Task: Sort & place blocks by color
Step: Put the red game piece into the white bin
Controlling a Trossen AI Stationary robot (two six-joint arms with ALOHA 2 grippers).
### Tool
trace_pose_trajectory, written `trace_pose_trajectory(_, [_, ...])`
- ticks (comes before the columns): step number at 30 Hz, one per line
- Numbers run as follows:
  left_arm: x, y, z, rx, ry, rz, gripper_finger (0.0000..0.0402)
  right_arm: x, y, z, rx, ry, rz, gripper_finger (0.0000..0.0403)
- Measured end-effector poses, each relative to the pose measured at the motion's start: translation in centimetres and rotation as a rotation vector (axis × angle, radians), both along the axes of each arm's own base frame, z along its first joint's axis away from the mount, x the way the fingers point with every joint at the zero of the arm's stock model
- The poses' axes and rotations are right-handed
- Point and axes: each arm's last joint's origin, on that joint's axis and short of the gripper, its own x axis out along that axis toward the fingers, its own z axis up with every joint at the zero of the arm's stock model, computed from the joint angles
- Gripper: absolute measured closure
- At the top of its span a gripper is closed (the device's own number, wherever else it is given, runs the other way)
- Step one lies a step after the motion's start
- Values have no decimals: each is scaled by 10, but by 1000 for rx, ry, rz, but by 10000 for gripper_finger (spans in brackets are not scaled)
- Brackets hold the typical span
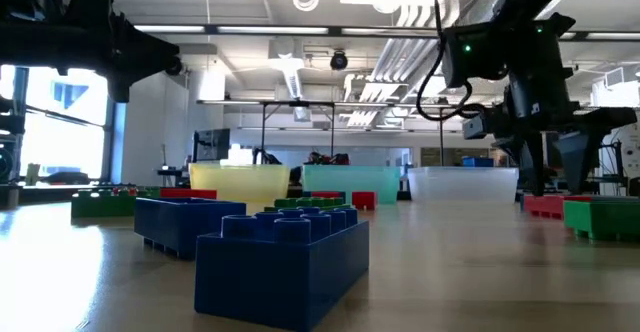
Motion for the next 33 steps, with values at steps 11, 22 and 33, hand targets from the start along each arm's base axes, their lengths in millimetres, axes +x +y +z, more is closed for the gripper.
trace_pose_trajectory(11, [0,1,0,-2,-1,21,298,8,-1,-17,11,49,38,220])
trace_pose_trajectory(22, [0,1,-3,-102,-27,10,298,15,-3,-17,14,2,174,290])
trace_pose_trajectory(33, [-3,0,19,-77,-71,11,298,49,-34,28,-154,-160,399,290])
